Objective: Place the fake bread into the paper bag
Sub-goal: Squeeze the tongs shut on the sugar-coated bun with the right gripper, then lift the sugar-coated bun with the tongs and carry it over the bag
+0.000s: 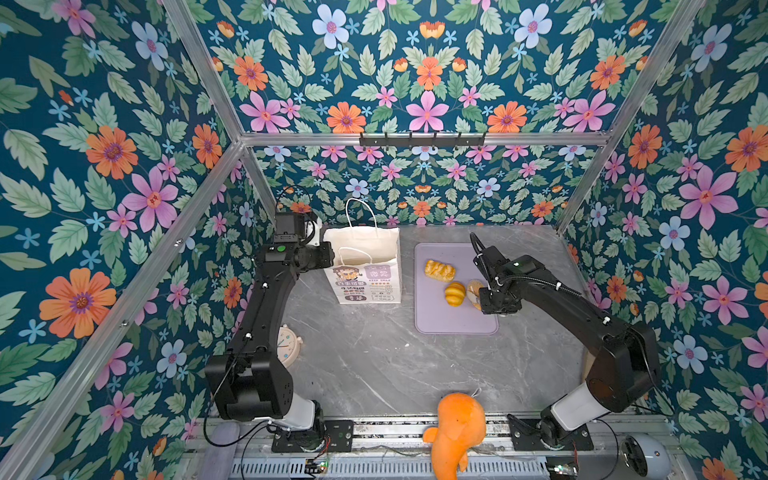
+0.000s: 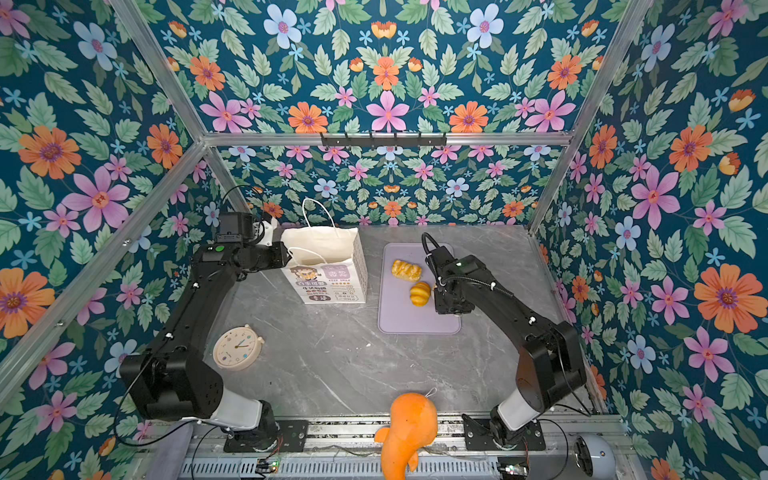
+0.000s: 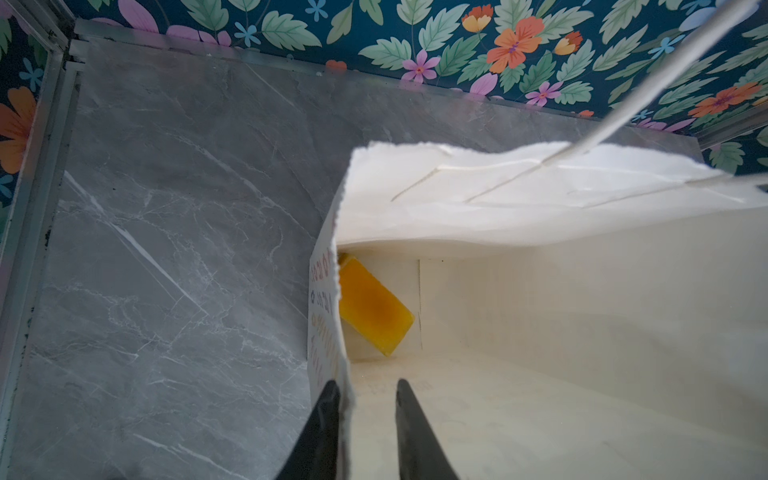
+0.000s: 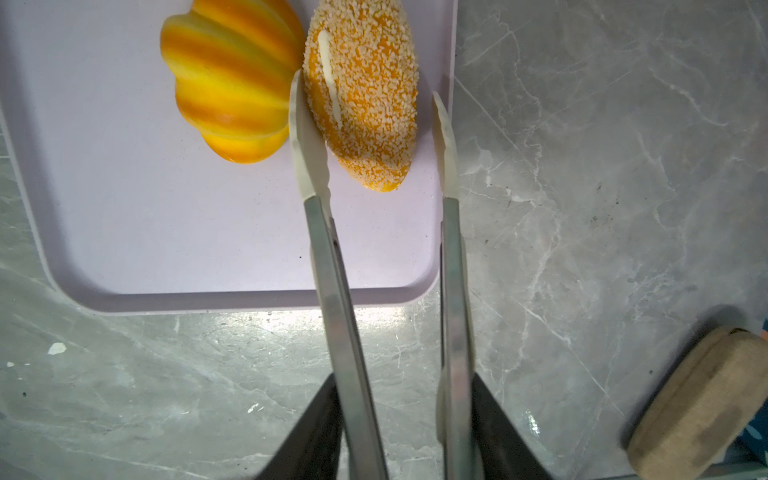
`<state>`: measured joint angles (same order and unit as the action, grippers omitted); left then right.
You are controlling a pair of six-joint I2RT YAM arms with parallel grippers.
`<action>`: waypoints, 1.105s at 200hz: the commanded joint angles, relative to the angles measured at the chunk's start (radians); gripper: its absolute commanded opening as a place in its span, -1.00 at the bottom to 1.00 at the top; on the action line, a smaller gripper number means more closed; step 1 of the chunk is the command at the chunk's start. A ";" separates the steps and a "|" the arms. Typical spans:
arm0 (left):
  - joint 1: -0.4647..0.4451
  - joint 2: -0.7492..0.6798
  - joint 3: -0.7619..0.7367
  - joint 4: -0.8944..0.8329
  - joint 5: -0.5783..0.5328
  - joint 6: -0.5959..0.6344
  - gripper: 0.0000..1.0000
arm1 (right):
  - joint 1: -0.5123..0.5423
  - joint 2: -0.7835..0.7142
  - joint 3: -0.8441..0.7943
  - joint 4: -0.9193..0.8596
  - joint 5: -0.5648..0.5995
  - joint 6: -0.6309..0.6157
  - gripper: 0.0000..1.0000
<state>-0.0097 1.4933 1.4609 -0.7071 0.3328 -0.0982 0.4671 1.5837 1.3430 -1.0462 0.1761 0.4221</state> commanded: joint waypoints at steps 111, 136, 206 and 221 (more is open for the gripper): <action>-0.001 0.001 0.012 0.010 0.059 0.005 -0.48 | 0.026 0.025 0.143 -0.054 0.046 -0.058 -0.35; -0.001 -0.006 0.013 0.017 0.081 -0.001 -0.48 | 0.050 -0.020 0.226 -0.084 0.052 -0.093 -0.35; -0.008 -0.017 0.014 0.028 0.137 -0.021 -0.59 | 0.067 -0.105 0.440 0.031 -0.158 -0.278 -0.39; -0.009 -0.019 0.016 0.028 0.148 -0.021 -0.61 | 0.067 -0.100 0.477 0.059 -0.236 -0.303 -0.39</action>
<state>-0.0170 1.4799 1.4708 -0.6922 0.4534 -0.1085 0.5320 1.4803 1.7695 -1.0679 0.0711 0.1947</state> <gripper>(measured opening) 0.200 0.324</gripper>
